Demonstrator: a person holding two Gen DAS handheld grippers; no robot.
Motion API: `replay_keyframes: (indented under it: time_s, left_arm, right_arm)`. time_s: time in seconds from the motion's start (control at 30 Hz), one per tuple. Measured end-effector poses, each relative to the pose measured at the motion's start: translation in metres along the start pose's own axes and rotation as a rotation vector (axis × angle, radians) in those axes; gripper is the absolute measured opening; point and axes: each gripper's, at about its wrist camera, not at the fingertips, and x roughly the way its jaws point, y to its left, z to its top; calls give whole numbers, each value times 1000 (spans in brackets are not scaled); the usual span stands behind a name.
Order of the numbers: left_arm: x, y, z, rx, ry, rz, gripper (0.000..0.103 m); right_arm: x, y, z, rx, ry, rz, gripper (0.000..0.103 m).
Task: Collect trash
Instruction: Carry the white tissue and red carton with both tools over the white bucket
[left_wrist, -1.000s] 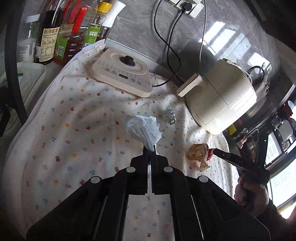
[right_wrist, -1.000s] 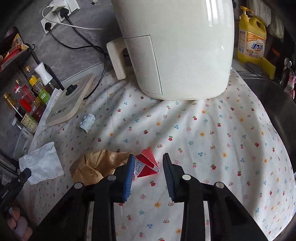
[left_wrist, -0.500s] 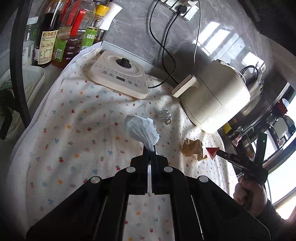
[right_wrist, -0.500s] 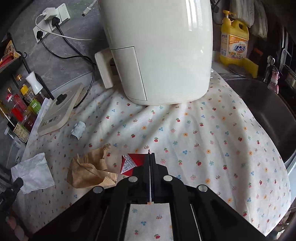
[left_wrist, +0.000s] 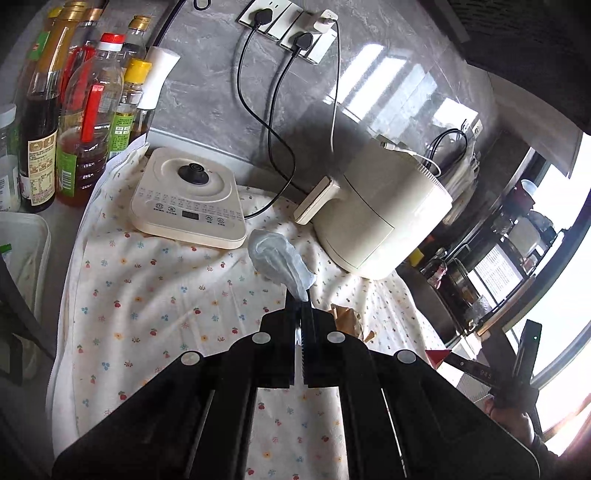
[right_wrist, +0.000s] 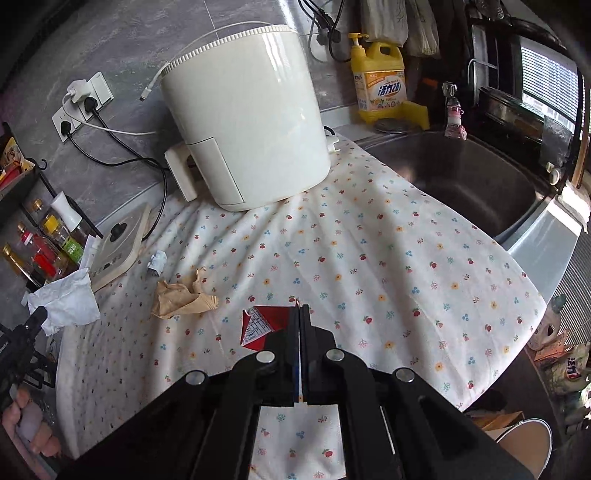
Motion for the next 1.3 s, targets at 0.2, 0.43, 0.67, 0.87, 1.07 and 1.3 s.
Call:
replay_keyframes:
  time_s: [0.2,0.43,0.67,0.87,1.07,1.3]
  left_arm:
    - [-2,-33,-1,38,-31,-53,3]
    - [-8,-91,-17,104,-59,-89,3]
    - [-12,-153,-58,77,-70,-97,3]
    - [-20,-206,-98,102,-50,-134,3]
    - [-20,-253,-143,134,10,-171,3]
    - [-7,-304,-203,183,120,-229,3]
  right_arm:
    - [-32,-35,-9,41,-32,-44,2]
    - [-70,-82,-22,81,-74,-35,2]
    - [-124,-156,-44,83,-104,-64,2]
    - [-161,-228,-74,130,-92,-111,2]
    - [-188,-278,-108,183,-93,-129,2]
    - [-210,-337,-160,258,-59,-167,2]
